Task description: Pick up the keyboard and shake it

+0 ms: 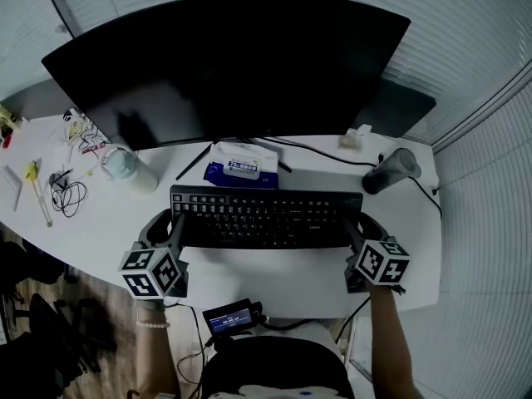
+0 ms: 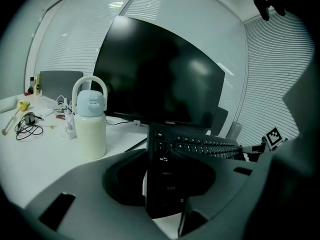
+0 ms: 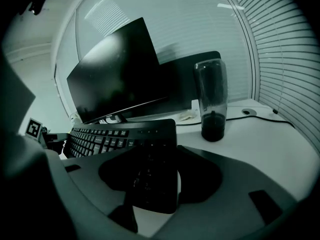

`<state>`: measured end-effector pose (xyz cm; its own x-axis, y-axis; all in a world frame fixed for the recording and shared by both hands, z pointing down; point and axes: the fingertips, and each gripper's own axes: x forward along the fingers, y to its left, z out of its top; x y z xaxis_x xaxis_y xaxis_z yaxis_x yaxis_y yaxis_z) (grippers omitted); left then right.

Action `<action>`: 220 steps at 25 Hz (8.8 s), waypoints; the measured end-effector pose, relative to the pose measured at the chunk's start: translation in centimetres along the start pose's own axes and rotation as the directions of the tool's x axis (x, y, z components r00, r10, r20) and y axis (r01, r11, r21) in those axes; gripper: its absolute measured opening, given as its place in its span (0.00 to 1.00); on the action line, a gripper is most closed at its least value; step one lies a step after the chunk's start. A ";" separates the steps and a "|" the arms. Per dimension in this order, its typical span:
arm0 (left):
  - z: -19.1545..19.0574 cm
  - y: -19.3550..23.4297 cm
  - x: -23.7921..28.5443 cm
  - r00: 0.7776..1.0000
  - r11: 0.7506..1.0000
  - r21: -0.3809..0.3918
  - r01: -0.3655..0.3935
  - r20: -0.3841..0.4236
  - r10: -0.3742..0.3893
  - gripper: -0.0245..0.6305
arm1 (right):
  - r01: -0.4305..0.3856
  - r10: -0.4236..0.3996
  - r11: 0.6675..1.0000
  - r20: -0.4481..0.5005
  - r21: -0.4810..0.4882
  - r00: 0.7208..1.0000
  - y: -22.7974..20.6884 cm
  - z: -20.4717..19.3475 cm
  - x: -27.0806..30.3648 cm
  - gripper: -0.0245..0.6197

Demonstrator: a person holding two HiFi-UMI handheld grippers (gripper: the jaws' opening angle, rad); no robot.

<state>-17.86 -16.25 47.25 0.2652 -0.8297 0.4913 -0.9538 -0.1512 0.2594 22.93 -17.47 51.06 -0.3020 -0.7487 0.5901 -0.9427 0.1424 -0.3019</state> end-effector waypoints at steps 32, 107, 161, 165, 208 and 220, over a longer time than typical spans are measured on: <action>15.9 -5.1 -8.9 0.820 0.970 0.240 -0.026 0.561 -0.117 0.27 | 0.047 0.113 0.970 0.610 -0.240 0.784 6.4 17.0 -12.5 0.39; -4.4 -0.4 -0.6 1.000 0.999 0.038 -0.012 0.018 0.011 0.26 | 0.057 -0.048 0.996 0.129 -0.066 0.991 0.1 -1.5 -3.5 0.38; 3.1 -9.1 -2.5 0.990 0.934 0.357 0.022 0.124 -0.071 0.07 | 0.110 -0.016 0.942 0.284 -0.317 0.959 9.3 4.9 -8.1 0.11; 5.0 -11.4 -4.1 0.980 0.918 0.395 0.041 0.163 -0.114 0.07 | 0.088 0.034 0.938 0.340 -0.337 0.940 11.4 6.9 -9.9 0.11; 6.5 -14.8 -7.0 0.955 0.885 0.447 0.131 0.183 -0.234 0.07 | 0.016 0.108 0.940 0.342 -0.341 0.934 14.6 7.3 -12.2 0.11; 6.3 -14.4 -6.7 0.958 0.889 0.438 0.131 0.174 -0.226 0.07 | 0.031 0.094 0.932 0.322 -0.362 0.942 14.4 6.7 -11.7 0.11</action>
<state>-6.79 -11.94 35.00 0.4456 -0.8544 0.2674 -0.8754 -0.4783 -0.0694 13.88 -10.99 34.78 -0.3273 -0.9005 0.2864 -0.9390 0.3439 0.0081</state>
